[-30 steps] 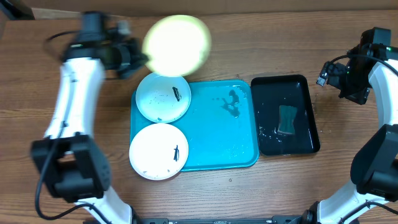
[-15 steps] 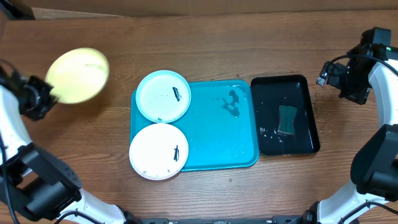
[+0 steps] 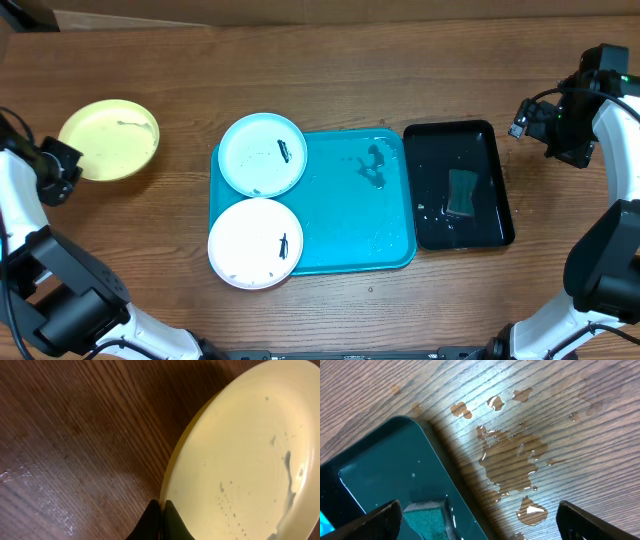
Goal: Clean dirty plates on tray and stack at the side
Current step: 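Carry yellow plate left and set it on the table, then release yellow plate and raise left gripper away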
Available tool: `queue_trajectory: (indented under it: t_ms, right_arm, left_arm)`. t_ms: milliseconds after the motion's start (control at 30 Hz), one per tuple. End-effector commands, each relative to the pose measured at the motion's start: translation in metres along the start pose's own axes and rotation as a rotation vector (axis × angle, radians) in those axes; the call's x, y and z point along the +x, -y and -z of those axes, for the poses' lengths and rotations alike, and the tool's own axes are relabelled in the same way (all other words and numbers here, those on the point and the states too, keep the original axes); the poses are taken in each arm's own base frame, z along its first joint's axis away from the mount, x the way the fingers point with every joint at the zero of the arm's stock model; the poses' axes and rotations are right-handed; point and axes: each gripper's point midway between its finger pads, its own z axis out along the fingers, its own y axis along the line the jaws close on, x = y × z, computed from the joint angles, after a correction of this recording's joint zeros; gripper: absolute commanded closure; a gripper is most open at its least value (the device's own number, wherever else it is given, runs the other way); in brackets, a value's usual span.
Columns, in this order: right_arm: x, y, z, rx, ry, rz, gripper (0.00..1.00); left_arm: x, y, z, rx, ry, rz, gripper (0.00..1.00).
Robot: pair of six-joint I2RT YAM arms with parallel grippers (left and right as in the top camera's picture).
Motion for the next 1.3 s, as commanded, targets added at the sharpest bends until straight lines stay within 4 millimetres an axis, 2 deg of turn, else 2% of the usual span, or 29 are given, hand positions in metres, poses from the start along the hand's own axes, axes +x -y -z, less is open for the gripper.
queue_trajectory:
  t_ms: [0,233,467,500,533,567,600,667,733,800,1033,1167,1267]
  right_arm:
    - [-0.005,0.0,0.01,0.0,0.032,-0.003,0.0]
    - [-0.005,0.0,0.01,0.0,0.032,-0.003,0.0]
    - [-0.005,0.0,0.01,0.0,0.033,-0.003,0.0]
    - [-0.005,0.0,0.01,0.0,0.033,-0.003,0.0]
    - [-0.005,0.0,0.01,0.0,0.033,-0.003,0.0]
    - [-0.005,0.0,0.01,0.0,0.033,-0.003,0.0]
    - [-0.005,0.0,0.01,0.0,0.033,-0.003,0.0]
    - [-0.005,0.0,0.01,0.0,0.033,-0.003,0.0]
    - [-0.005,0.0,0.01,0.0,0.032,-0.003,0.0]
    - [-0.005,0.0,0.01,0.0,0.032,-0.003,0.0]
    - [-0.005,0.0,0.01,0.0,0.032,-0.003,0.0]
    - [-0.005,0.0,0.01,0.0,0.033,-0.003,0.0]
    - [-0.005,0.0,0.01,0.0,0.033,-0.003,0.0]
  left_arm:
    - [0.018,0.0,-0.023,-0.008,-0.019,-0.021,0.96]
    - [0.042,0.009,-0.052,0.014,-0.019,-0.072,0.96]
    - [0.05,0.025,-0.059,0.034,-0.008,-0.118,0.96]
    - [0.05,0.026,-0.059,0.035,-0.007,-0.119,0.92]
    - [0.051,0.026,-0.058,0.038,-0.01,-0.12,0.82]
    - [0.051,0.027,-0.057,0.043,-0.017,-0.119,0.66]
    - [0.053,0.03,-0.055,0.054,-0.031,-0.121,0.54]
    - [0.057,0.041,-0.048,0.11,-0.069,-0.155,0.4]
    - [0.059,0.055,-0.037,0.166,-0.104,-0.179,0.33]
    - [0.057,0.066,-0.02,0.192,-0.127,-0.195,0.3]
    - [0.051,0.099,0.043,0.232,-0.11,-0.257,0.28]
    - [0.073,0.12,0.071,0.267,-0.098,-0.34,0.27]
    - [0.112,0.135,0.078,0.263,-0.174,-0.418,0.27]
